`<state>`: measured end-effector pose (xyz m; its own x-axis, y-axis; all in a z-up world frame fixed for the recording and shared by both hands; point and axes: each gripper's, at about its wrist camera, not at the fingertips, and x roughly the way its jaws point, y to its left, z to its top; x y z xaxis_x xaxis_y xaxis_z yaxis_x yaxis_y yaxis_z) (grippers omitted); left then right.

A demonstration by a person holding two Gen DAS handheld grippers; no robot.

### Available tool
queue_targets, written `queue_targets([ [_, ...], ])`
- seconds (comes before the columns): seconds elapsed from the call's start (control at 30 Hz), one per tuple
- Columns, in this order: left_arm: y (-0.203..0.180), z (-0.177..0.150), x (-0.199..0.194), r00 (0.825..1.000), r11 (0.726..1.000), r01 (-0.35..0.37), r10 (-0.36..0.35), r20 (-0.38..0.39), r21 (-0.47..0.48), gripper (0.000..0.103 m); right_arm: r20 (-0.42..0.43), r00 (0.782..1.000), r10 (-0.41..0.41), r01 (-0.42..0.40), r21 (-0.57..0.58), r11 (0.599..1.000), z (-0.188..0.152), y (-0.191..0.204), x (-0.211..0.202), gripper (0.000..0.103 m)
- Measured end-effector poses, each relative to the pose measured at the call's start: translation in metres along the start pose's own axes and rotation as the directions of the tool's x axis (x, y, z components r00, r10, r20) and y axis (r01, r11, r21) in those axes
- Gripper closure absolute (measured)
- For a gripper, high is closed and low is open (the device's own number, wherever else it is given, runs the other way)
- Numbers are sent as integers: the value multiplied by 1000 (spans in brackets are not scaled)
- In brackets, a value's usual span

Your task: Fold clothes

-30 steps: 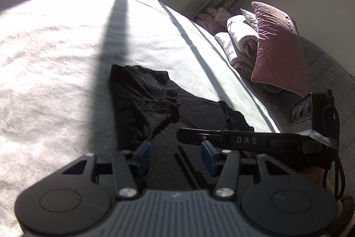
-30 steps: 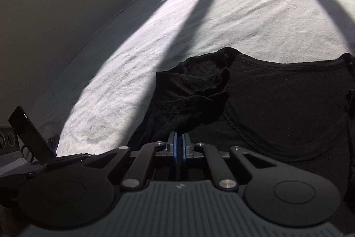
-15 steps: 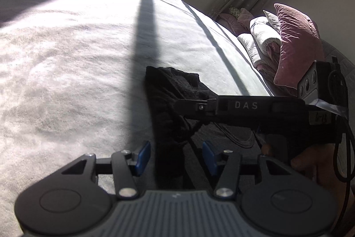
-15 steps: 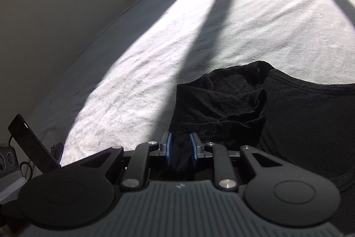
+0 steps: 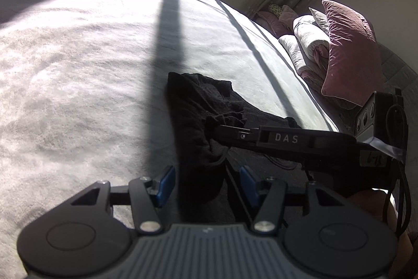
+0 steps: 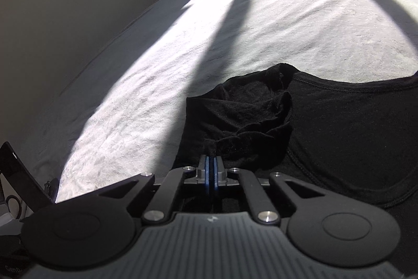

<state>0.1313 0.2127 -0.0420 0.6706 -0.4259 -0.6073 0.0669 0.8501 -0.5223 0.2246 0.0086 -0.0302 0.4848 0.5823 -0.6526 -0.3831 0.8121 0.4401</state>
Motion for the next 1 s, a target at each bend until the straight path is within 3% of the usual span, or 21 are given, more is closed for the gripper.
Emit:
queue_targets([
  [0.27, 0, -1, 1, 1000, 1000, 3, -3, -7, -6, 47, 43, 999, -5, -1, 127, 992, -23, -18, -31, 99],
  [0.57, 0, -2, 4, 1000, 1000, -18, 18, -24, -4, 47, 11, 1000, 7, -8, 139, 990, -45, -26, -50, 97],
  [0.6, 1, -3, 4, 999, 1000, -20, 20, -25, -6, 47, 5, 1000, 12, -13, 137, 990, -46, -27, -52, 88],
  [0.77, 2, -3, 4, 1000, 1000, -22, 22, -17, -20, 47, 25, 1000, 3, -5, 113, 994, -45, -27, -65, 86],
  [0.83, 1, -3, 5, 1000, 999, -25, 24, -10, -24, 47, 48, 999, -13, 7, 128, 992, -42, -31, -68, 69],
  [0.87, 0, -3, 6, 1000, 999, -26, 26, -7, -26, 48, 59, 998, -16, 7, 141, 990, -41, -34, -67, 65],
  [1.0, -3, -5, 11, 999, 998, -51, 51, -1, -20, 50, 76, 997, -12, 1, 150, 989, -35, -34, -57, 64],
])
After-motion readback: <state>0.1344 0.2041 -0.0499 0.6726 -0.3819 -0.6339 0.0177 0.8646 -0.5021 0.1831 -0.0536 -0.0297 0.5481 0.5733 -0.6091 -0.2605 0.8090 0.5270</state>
